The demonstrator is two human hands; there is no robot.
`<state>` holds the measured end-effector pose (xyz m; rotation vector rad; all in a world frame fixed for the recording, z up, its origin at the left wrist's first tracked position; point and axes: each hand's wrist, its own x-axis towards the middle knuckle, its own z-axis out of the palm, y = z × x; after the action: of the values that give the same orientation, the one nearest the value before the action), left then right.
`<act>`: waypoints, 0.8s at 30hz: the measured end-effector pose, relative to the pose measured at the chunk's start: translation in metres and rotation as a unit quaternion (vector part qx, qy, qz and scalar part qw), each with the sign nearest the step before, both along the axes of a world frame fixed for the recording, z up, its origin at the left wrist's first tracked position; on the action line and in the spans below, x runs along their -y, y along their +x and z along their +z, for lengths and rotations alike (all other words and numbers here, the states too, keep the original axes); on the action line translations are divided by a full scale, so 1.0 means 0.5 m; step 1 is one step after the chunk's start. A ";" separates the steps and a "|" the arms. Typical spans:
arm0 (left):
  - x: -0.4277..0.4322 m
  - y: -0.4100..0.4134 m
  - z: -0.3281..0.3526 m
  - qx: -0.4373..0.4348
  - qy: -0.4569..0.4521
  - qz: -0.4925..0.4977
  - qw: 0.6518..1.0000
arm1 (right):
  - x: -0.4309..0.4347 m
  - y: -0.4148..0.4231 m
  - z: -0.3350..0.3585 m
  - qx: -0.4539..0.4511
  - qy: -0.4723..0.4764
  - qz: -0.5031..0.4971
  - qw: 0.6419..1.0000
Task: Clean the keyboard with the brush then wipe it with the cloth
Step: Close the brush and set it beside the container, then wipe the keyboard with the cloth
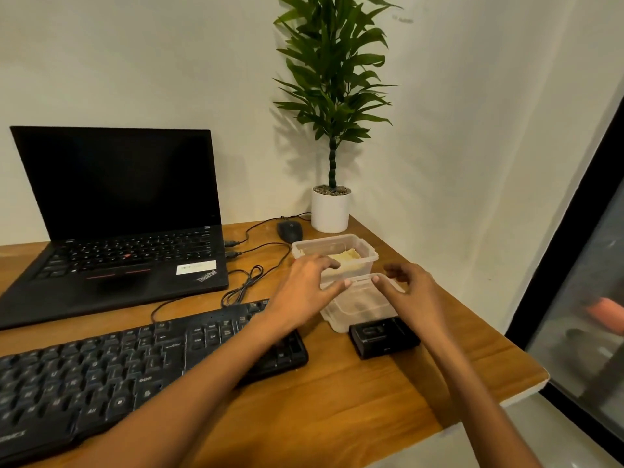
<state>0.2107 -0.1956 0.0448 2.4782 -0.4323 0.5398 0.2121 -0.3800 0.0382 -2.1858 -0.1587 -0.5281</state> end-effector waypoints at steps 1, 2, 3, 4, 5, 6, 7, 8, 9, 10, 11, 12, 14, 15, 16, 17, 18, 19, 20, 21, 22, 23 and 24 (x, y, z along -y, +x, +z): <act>-0.007 0.016 0.008 0.012 0.002 0.000 1.000 | -0.009 0.017 0.008 0.011 -0.006 0.007 1.000; -0.012 0.031 0.017 0.021 0.005 -0.001 1.000 | -0.019 0.034 0.015 0.020 -0.014 0.014 1.000; -0.017 0.049 0.024 0.027 0.011 -0.001 1.000 | -0.028 0.053 0.023 0.026 -0.024 0.023 0.999; -0.022 0.068 0.030 0.030 0.023 -0.002 0.999 | -0.036 0.073 0.030 0.026 -0.034 0.032 0.999; -0.026 0.086 0.034 0.029 0.040 -0.001 0.999 | -0.044 0.091 0.036 0.021 -0.047 0.043 0.998; -0.031 0.108 0.038 0.026 0.059 -0.004 0.998 | -0.051 0.111 0.043 0.011 -0.058 0.054 0.997; -0.034 0.127 0.042 0.015 0.081 -0.007 0.997 | -0.058 0.131 0.047 -0.001 -0.068 0.064 0.996; -0.037 0.145 0.046 -0.001 0.104 -0.009 0.994 | -0.064 0.153 0.052 -0.013 -0.079 0.071 0.994; -0.038 0.161 0.049 -0.021 0.132 -0.009 0.991 | -0.071 0.172 0.056 -0.026 -0.093 0.075 0.993; -0.039 0.173 0.053 -0.040 0.159 -0.009 0.986 | -0.077 0.188 0.061 -0.038 -0.110 0.076 0.990; -0.039 0.186 0.055 -0.058 0.184 -0.006 0.981 | -0.084 0.208 0.063 -0.049 -0.131 0.079 0.987; -0.038 0.197 0.057 -0.073 0.207 -0.005 0.976 | -0.089 0.227 0.065 -0.061 -0.157 0.081 0.982; -0.037 0.220 0.057 -0.098 0.246 -0.003 0.964 | -0.097 0.259 0.065 -0.092 -0.212 0.088 0.969; -0.035 0.228 0.056 -0.109 0.262 0.000 0.959 | -0.098 0.271 0.063 -0.110 -0.236 0.097 0.961; -0.035 0.237 0.055 -0.122 0.277 0.002 0.953 | -0.099 0.282 0.060 -0.127 -0.258 0.107 0.952; -0.034 0.244 0.053 -0.136 0.288 0.003 0.948 | -0.099 0.292 0.057 -0.140 -0.284 0.117 0.941; -0.033 0.249 0.052 -0.149 0.293 0.003 0.944 | -0.100 0.300 0.055 -0.146 -0.309 0.126 0.931; -0.032 0.254 0.050 -0.159 0.295 0.004 0.942 | -0.101 0.307 0.054 -0.151 -0.328 0.131 0.923; -0.030 0.256 0.050 -0.164 0.296 0.007 0.941 | -0.103 0.312 0.054 -0.154 -0.337 0.134 0.919; -0.027 0.258 0.050 -0.167 0.297 0.012 0.940 | -0.105 0.318 0.052 -0.156 -0.341 0.134 0.917; -0.025 0.260 0.050 -0.168 0.297 0.015 0.940 | -0.107 0.322 0.051 -0.155 -0.342 0.133 0.917; -0.023 0.262 0.049 -0.169 0.295 0.017 0.940 | -0.110 0.324 0.050 -0.153 -0.345 0.132 0.917; -0.022 0.264 0.048 -0.167 0.292 0.018 0.941 | -0.112 0.325 0.050 -0.150 -0.348 0.131 0.916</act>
<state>0.3424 -0.1847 0.0688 3.0734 -0.4582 -0.0223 0.3746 -0.3239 0.0630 -2.8394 -0.5308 0.0447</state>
